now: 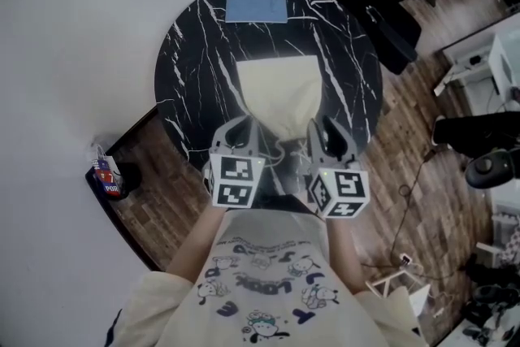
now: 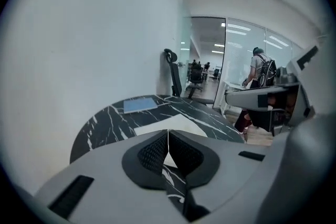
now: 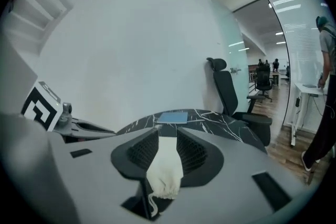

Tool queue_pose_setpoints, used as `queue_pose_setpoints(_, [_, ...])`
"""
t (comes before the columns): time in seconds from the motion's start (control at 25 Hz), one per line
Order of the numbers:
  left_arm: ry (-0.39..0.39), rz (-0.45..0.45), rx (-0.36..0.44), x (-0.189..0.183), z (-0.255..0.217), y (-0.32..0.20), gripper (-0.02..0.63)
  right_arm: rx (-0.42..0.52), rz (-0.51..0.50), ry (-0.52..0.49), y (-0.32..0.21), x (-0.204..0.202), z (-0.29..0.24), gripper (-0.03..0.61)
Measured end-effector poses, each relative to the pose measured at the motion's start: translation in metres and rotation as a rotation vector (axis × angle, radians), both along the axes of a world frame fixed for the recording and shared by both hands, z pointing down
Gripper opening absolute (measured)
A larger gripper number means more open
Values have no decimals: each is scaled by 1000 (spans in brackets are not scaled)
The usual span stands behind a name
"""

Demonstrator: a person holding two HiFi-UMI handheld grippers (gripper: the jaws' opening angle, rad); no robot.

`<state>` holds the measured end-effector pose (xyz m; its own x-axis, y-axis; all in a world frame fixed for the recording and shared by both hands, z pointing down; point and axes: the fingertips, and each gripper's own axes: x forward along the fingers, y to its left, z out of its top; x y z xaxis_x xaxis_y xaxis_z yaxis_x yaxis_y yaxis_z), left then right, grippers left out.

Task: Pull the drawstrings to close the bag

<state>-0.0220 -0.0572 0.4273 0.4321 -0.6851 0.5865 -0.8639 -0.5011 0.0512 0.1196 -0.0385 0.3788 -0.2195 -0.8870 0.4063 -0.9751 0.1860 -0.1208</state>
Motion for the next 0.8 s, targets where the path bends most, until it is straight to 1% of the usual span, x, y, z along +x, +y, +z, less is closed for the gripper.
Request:
queue_pose_setpoints(0.04, [5,-13,45,0,-9,-2,41,30,-7,-6,-1,-5,-9,106])
queue_pose_setpoints(0.12, [37,-39,120,-1,-25,-6,41,71,-18,-29,-3,-13,-21,77])
queue_pose_setpoints(0.2, [105,-64,178,-1,-39,-9,41,103,-24,-41,-4,-20,-29,74])
queue_pose_setpoints(0.28, [178,-79,231,-3,-53,-12,41,131,-28,-35,-4,-25,-34,74])
queue_pose_setpoints(0.32, [202,-83,259,-4,-59,-12,41,144,-28,-26,-4,-27,-36,72])
queue_pose_setpoints(0.4, [220,-86,321,-5,-73,-14,41,174,-22,-8,-5,-29,-43,72])
queue_pose_setpoints(0.48, [216,-91,376,-6,-84,-16,41,207,-13,2,-7,-29,-50,69])
queue_pose_setpoints(0.56, [205,-100,402,-7,-90,-16,41,231,-3,15,-8,-28,-55,60])
queue_pose_setpoints(0.64, [198,-108,398,-7,-90,-15,41,245,-2,29,-8,-29,-58,57])
queue_pose_setpoints(0.8, [208,-108,408,-5,-93,-11,41,247,3,31,-6,-31,-57,44])
